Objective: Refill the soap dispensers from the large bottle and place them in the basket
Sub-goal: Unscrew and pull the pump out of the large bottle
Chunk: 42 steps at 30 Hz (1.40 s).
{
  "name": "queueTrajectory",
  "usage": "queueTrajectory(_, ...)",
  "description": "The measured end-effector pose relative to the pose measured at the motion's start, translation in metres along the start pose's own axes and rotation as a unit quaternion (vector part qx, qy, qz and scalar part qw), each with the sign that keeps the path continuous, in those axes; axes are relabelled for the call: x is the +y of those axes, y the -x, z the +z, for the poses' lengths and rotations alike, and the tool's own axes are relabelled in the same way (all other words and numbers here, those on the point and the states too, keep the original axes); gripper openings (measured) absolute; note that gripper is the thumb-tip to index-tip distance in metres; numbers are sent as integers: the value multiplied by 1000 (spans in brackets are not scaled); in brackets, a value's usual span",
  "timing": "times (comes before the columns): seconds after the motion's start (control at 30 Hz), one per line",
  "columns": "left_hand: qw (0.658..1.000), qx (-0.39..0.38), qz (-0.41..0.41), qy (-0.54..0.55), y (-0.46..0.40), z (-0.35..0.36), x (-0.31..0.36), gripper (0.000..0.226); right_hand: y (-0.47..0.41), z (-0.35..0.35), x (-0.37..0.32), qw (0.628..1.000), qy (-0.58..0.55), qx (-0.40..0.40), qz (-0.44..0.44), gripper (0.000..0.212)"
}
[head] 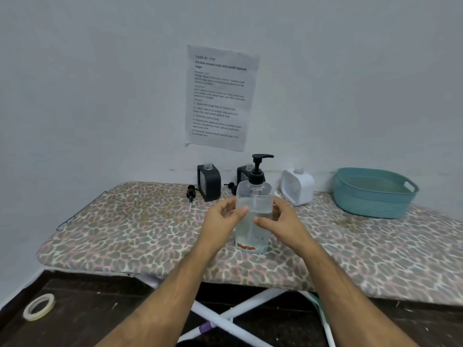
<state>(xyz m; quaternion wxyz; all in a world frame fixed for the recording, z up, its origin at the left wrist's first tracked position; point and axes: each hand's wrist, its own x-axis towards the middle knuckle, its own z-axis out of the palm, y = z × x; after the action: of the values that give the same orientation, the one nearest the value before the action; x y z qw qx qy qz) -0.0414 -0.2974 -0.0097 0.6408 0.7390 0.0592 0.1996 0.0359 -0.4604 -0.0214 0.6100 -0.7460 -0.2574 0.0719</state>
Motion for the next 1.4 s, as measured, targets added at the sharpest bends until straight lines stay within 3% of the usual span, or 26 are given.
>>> queueTrajectory(0.07, 999, 6, 27, -25, -5, -2, 17, 67, -4, -2, -7, 1000, -5, 6, -2, 65)
queueTrajectory(0.17, 996, 10, 75, -47, -18, -2, 46, 54, -10, -4, -21, 999, -9, 30, -28, 70)
queueTrajectory(0.27, 987, -44, 111, -108, -29, 1, 68, 41, -14, -4, -31, 998, 1, 39, -47, 78)
queueTrajectory(0.37, 982, -111, 93, -117, -39, 3, 75, 32, -14, -5, -30, 997, 13, 38, -60, 74)
queueTrajectory(0.47, 983, -121, 84, -107, -43, 5, 74, 32, -13, -3, -26, 996, 30, 49, -69, 73)
queueTrajectory(0.63, 986, -78, 89, -115, -43, 11, 72, 30, -14, 1, -26, 993, 56, 72, -71, 81)
queueTrajectory(0.77, 978, 38, 108, -176, -38, 21, 74, 29, -14, 5, -28, 990, 73, 89, -76, 77)
queueTrajectory(0.87, 969, 96, 104, -201, -34, 25, 75, 40, -12, 9, -27, 990, 70, 101, -76, 68)
queueTrajectory(0.93, 977, 78, 79, -182, -35, 27, 75, 50, -12, 11, -27, 989, 72, 104, -72, 70)
queueTrajectory(1.0, 992, 12, 51, -114, -37, 27, 76, 57, -13, 11, -27, 990, 69, 100, -70, 69)
queueTrajectory(1.07, 997, -50, 35, -41, -39, 23, 77, 53, -11, 10, -27, 991, 65, 99, -65, 71)
queueTrajectory(1.2, 994, -111, 20, -11, -42, 10, 79, 52, -10, 7, -27, 992, 62, 97, -57, 74)
queueTrajectory(1.27, 994, -110, 27, -8, -41, 7, 79, 54, -10, 8, -27, 992, 61, 99, -54, 75)
queueTrajectory(1.4, 997, -29, 57, -51, -42, 12, 80, 63, -11, 10, -27, 991, 61, 103, -57, 69)
